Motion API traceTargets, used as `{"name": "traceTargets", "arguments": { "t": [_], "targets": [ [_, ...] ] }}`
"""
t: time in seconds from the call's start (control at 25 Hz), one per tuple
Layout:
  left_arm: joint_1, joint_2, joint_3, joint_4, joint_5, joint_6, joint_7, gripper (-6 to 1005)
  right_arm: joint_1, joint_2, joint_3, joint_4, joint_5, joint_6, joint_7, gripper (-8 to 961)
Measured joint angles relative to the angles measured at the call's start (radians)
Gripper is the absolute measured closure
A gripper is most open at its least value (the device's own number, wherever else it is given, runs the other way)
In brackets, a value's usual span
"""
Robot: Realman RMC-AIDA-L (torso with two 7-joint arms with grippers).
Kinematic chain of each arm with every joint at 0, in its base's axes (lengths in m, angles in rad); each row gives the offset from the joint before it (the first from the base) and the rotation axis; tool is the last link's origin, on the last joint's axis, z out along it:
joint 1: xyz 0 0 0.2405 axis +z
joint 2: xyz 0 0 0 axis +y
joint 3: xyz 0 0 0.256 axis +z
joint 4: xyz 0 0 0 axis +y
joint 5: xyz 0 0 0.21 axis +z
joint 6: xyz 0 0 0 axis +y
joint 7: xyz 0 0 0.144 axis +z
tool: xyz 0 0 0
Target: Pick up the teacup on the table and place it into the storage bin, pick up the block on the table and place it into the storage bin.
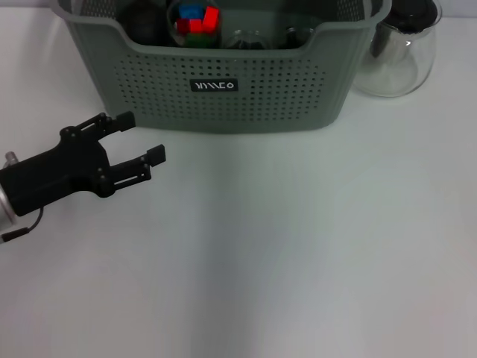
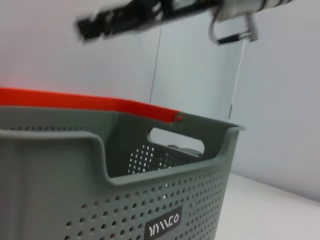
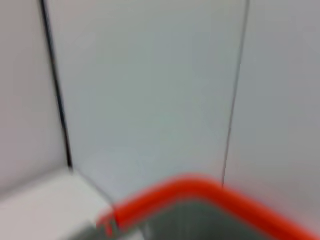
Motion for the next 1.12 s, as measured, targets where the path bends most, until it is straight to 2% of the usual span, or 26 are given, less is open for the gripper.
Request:
{"name": "traceTargets", "arguments": {
  "t": [0.08, 0.24, 0.32, 0.4, 0.52, 0.64, 0.72, 0.8, 0.96, 1.12],
  "targets": [
    [0.003, 0.000, 0.001, 0.001, -0.006, 0.005, 0.000, 170, -0.156, 0.001, -0.007, -0.197, 0.126, -0.048, -0.085, 434],
    [0.003, 0.004, 0.008, 0.007, 0.014, 0.028, 0.000, 169, -0.455, -0.004, -0.002, -0.410, 0.476, -0.199, -0.397, 242],
    [0.003, 0.012, 0.011, 0.017, 0.041, 0.063, 0.000, 169, -0.598, -0.009, 0.022, -0.416, 0.666, -0.357, -0.622, 147],
    [-0.001, 0.023, 0.012, 0.033, 0.078, 0.121, -0.004, 168, -0.706, -0.010, 0.056, -0.375, 0.770, -0.528, -0.831, 126],
    [-0.023, 0.041, 0.017, 0.059, 0.124, 0.199, -0.023, 167, -0.822, -0.009, 0.128, -0.264, 0.807, -0.754, -1.045, 116],
    [-0.063, 0.060, 0.044, 0.075, 0.190, 0.251, -0.062, 166, -0.867, -0.008, 0.195, -0.109, 0.738, -0.840, -1.163, 116],
    [-0.096, 0.071, 0.075, 0.077, 0.230, 0.276, -0.082, 166, -0.862, -0.009, 0.221, 0.000, 0.696, -0.858, -1.226, 116],
    [-0.114, 0.071, 0.102, 0.071, 0.231, 0.281, -0.082, 165, -0.843, -0.015, 0.237, 0.109, 0.668, -0.871, -1.267, 117],
    [-0.134, 0.057, 0.146, 0.032, 0.226, 0.259, -0.041, 165, -0.814, -0.026, 0.250, 0.254, 0.638, -0.881, -1.338, 117],
    [-0.132, 0.030, 0.198, 0.014, 0.227, 0.212, -0.002, 165, -0.812, -0.014, 0.258, 0.299, 0.597, -0.877, -1.418, 117]
  ]
}}
